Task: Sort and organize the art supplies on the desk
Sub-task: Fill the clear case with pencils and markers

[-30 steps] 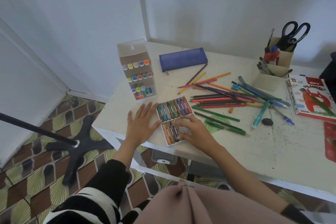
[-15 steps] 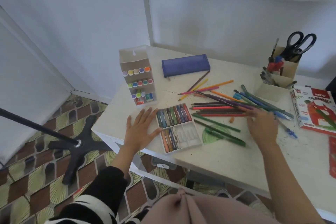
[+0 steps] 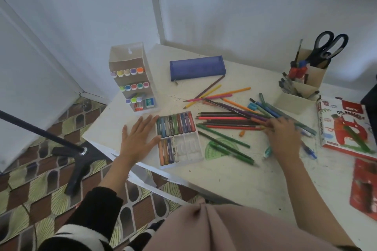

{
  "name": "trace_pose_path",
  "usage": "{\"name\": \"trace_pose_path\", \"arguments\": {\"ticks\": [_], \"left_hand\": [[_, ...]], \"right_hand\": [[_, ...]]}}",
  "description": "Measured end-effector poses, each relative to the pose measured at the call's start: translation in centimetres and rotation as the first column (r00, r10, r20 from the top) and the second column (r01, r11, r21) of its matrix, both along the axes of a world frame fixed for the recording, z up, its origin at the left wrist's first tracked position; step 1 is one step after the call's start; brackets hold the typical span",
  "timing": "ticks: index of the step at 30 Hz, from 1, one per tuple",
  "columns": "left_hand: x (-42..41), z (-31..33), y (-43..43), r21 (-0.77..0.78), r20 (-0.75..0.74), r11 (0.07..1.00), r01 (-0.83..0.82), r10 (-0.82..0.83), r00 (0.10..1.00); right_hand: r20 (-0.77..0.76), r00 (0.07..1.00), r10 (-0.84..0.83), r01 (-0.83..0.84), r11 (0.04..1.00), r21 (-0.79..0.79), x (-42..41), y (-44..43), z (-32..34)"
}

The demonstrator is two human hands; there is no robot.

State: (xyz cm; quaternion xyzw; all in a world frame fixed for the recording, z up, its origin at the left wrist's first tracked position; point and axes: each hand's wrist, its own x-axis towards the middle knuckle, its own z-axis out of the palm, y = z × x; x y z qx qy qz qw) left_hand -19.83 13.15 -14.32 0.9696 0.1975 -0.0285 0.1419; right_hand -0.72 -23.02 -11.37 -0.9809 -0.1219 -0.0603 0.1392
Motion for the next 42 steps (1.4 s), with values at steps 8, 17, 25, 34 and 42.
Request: {"name": "trace_pose_path", "arguments": {"ticks": [8, 17, 25, 34, 42], "left_hand": [[0.5, 0.1, -3.2, 0.031, -0.055, 0.982, -0.185, 0.187, 0.981], [0.3, -0.1, -2.8, 0.022, -0.025, 0.982, -0.186, 0.186, 0.982], [0.3, 0.1, -3.0, 0.031, -0.046, 0.98, -0.196, 0.198, 0.979], [0.3, 0.0, -2.9, 0.026, -0.018, 0.98, -0.196, 0.197, 0.98], [0.3, -0.1, -2.9, 0.03, 0.017, 0.98, -0.197, 0.196, 0.98]], "right_hand": [[0.324, 0.91, 0.258, -0.335, 0.92, 0.206, -1.9, 0.0, -0.6], [0.35, 0.766, 0.539, -0.639, 0.58, 0.506, -4.9, 5.2, 0.4], [0.227, 0.292, 0.929, -0.936, 0.229, 0.267, -8.5, 11.6, -1.4], [0.253, 0.362, 0.897, -0.918, 0.297, 0.261, -9.3, 13.2, -3.4], [0.309, 0.419, 0.854, -0.898, 0.339, 0.282, -9.5, 13.4, -3.7]]}}
